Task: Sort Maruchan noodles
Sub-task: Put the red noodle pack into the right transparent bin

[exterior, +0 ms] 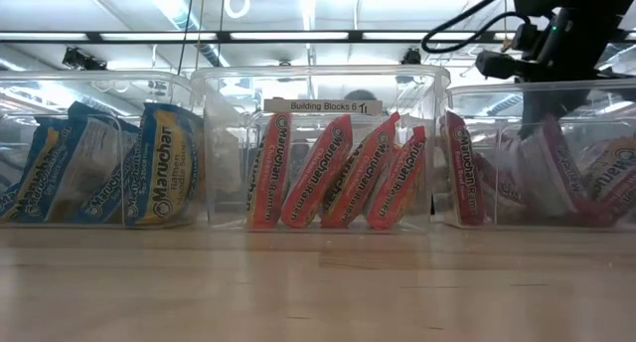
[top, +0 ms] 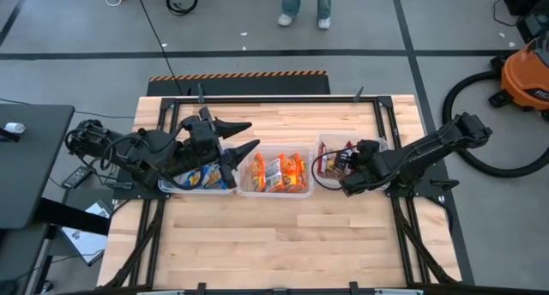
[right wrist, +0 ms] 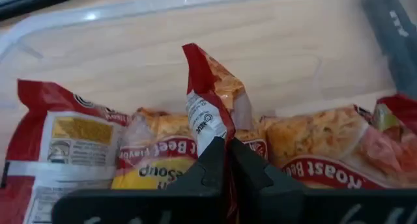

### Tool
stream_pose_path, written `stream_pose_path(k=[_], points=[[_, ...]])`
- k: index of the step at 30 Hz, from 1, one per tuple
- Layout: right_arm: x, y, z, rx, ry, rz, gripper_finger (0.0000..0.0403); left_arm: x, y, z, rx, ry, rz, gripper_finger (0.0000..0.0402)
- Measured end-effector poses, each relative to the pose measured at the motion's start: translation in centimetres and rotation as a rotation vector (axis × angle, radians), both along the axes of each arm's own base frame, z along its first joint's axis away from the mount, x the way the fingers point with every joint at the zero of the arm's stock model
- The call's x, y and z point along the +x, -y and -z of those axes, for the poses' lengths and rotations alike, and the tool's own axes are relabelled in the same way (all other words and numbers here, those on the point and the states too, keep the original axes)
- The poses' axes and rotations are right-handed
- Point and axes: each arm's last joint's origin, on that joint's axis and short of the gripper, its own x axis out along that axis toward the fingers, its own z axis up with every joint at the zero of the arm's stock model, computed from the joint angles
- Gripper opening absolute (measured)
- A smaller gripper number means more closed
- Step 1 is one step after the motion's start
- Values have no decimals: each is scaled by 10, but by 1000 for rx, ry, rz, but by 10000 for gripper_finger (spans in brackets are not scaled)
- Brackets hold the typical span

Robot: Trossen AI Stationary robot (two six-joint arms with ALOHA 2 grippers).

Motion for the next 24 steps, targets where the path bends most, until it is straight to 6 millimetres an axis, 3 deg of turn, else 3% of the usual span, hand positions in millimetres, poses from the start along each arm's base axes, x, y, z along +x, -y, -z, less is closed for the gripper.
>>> stream_pose_path(k=[5,10,15,24], points=[[-3,-5,-1,57,-18,-36,39,0,0,0,0,0,2,224],[-8,-13,-6,102,14,-84,88,0,0,0,1,0,1,224],[-12,-15,-22,146,15,-165,131,0,0,0,1,0,1,224],[-21,-2,-45,202,-42,-296,144,0,0,0,1,0,1,224]])
